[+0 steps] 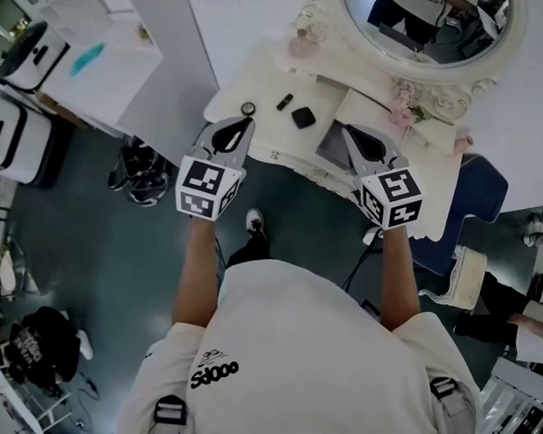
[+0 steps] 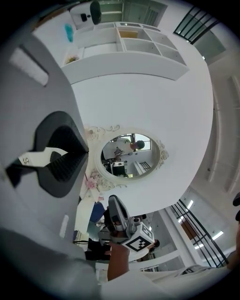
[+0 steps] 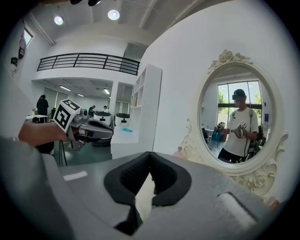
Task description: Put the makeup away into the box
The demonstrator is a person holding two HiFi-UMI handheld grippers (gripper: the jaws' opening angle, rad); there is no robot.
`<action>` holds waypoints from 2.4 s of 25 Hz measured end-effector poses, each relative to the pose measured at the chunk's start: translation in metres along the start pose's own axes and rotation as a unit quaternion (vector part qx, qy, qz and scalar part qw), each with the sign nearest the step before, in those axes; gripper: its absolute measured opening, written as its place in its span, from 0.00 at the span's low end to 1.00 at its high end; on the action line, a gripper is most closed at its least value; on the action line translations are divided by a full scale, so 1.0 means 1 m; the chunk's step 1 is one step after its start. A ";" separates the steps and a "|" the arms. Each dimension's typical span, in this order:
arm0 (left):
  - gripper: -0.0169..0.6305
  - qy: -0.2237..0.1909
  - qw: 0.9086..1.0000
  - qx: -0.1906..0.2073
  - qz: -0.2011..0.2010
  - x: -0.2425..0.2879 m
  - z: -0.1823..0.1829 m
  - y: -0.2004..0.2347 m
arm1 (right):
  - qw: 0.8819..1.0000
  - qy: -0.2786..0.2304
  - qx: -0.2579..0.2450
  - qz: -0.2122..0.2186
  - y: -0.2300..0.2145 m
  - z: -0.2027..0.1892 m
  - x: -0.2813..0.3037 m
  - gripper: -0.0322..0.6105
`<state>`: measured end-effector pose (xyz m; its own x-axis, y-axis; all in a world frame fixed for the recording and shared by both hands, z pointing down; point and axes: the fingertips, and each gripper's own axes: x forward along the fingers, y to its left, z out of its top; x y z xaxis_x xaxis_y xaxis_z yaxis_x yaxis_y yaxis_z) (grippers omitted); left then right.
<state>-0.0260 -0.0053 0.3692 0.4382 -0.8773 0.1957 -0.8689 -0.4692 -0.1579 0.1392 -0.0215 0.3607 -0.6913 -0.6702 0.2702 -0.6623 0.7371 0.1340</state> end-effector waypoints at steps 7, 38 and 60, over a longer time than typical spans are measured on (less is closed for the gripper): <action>0.05 0.011 1.000 -0.011 0.007 0.031 -0.016 0.101 | 0.999 0.036 -0.015 0.017 0.003 0.026 0.104 0.05; 0.05 0.136 0.981 -0.131 0.037 0.065 -0.173 0.223 | 0.927 0.320 -0.044 0.191 0.071 -0.160 0.373 0.45; 0.06 0.143 0.980 -0.133 0.029 0.066 -0.173 0.221 | 0.904 0.391 -0.037 0.168 0.073 -0.213 0.383 0.38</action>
<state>-0.2288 -0.1496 0.5149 0.3362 -0.8203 0.4627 -0.9368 -0.3420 0.0744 -0.1119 -0.2062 0.6774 -0.4153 -0.1625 0.8951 -0.4123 0.9107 -0.0260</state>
